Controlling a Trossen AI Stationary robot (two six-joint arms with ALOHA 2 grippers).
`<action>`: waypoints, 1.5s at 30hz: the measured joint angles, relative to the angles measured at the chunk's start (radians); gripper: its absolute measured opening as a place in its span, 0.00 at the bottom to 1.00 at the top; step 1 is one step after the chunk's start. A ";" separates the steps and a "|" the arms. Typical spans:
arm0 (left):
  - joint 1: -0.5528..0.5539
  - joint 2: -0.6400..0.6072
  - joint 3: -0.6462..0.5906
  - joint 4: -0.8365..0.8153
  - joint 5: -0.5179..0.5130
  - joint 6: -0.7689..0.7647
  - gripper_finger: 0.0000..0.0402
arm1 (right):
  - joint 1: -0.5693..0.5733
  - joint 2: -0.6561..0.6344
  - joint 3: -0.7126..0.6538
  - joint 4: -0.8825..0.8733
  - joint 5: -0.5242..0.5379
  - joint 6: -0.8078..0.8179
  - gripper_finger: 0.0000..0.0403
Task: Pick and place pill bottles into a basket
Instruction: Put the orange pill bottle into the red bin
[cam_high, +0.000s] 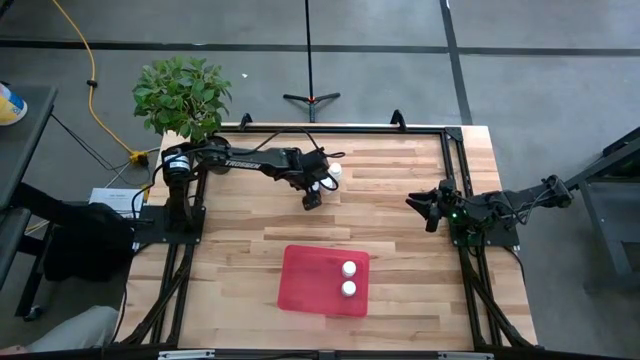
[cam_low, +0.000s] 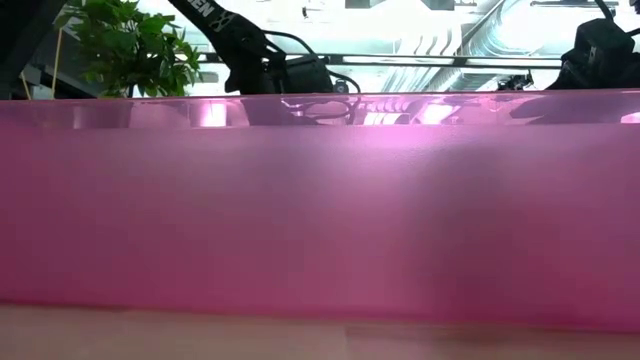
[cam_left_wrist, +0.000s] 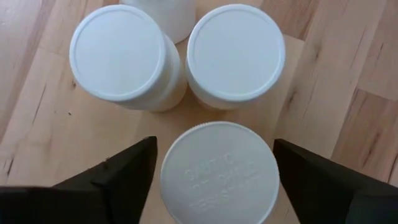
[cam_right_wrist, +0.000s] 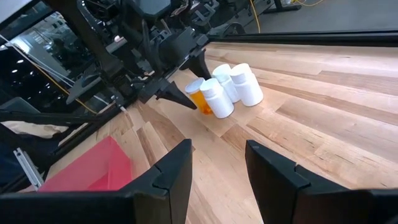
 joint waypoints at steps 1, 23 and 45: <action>0.000 0.000 0.000 0.000 0.000 0.000 0.84 | 0.000 0.000 0.000 0.000 0.000 0.000 0.35; 0.000 -0.031 0.000 -0.010 -0.001 0.004 0.63 | 0.000 0.000 0.000 -0.004 -0.001 0.000 0.35; 0.000 -0.396 0.000 -0.160 0.036 -0.016 0.58 | 0.000 0.006 0.000 -0.009 0.003 0.008 0.35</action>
